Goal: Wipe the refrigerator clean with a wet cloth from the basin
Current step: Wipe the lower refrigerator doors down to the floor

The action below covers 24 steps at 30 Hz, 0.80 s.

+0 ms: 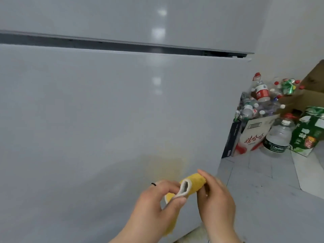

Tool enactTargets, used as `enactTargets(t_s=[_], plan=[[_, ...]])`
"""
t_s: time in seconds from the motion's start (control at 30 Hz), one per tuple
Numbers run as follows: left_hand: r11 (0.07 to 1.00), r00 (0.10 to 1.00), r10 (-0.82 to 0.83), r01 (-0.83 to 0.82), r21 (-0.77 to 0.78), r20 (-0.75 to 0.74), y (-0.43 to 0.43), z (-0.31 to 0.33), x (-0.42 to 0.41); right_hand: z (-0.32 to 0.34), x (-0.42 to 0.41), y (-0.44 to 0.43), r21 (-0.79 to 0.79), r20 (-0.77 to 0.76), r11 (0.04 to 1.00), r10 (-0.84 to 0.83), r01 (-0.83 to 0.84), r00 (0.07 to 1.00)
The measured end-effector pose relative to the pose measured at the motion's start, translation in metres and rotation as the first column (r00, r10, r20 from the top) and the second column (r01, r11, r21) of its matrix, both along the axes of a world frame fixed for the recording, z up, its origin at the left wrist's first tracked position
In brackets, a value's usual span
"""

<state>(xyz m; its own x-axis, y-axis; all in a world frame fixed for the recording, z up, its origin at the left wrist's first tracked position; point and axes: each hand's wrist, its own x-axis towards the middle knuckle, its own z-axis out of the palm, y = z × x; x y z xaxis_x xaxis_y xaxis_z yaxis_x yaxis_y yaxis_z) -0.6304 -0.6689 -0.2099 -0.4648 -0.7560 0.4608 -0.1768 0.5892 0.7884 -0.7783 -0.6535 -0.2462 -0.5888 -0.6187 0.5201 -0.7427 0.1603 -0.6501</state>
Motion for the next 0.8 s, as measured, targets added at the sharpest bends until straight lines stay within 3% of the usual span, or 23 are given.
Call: enactTargets(t_s=[0.07, 0.13, 0.2, 0.3, 0.4, 0.53, 0.67, 0.73, 0.8], plan=[[0.989, 0.992, 0.003, 0.016, -0.148, 0.123, -0.007, -0.006, -0.026, -0.010, -0.031, 0.003, -0.033, 0.230, 0.998, 0.064, -0.058, 0.971], [0.910, 0.981, 0.124, -0.052, -0.412, 0.149, -0.022, -0.009, -0.057, -0.014, -0.060, 0.006, -0.206, 0.184, 0.974, 0.129, -0.090, 0.974], [0.737, 0.956, 0.274, -0.137, -0.662, 0.108, -0.038, 0.000, -0.089, -0.008, -0.089, 0.001, -0.333, 0.199, 0.939, 0.165, -0.092, 0.966], [0.495, 0.869, 0.495, -0.259, -0.830, 0.024, -0.068, 0.024, -0.126, -0.006, -0.134, -0.017, -0.446, 0.319, 0.892, 0.240, -0.078, 0.917], [0.334, 0.679, 0.733, -0.289, -0.897, 0.054, -0.094, 0.038, -0.153, -0.006, -0.176, -0.045, -0.524, 0.439, 0.846, 0.367, -0.098, 0.820], [0.146, 0.443, 0.897, -0.268, -0.952, 0.013, -0.111, 0.037, -0.165, 0.000, -0.190, -0.086, -0.585, 0.433, 0.766, 0.573, -0.267, 0.695], [0.077, 0.378, 0.926, -0.231, -0.970, -0.016, -0.115, 0.036, -0.170, 0.005, -0.183, -0.111, -0.586, 0.475, 0.643, 0.766, -0.493, 0.434], [0.061, 0.355, 0.934, -0.222, -0.973, -0.022, -0.115, 0.036, -0.170, 0.003, -0.187, -0.114, -0.614, 0.511, 0.558, 0.820, -0.558, 0.258], [0.054, 0.342, 0.939, -0.220, -0.974, -0.026, -0.114, 0.035, -0.171, 0.000, -0.190, -0.117, -0.641, 0.517, 0.492, 0.844, -0.589, 0.143]])
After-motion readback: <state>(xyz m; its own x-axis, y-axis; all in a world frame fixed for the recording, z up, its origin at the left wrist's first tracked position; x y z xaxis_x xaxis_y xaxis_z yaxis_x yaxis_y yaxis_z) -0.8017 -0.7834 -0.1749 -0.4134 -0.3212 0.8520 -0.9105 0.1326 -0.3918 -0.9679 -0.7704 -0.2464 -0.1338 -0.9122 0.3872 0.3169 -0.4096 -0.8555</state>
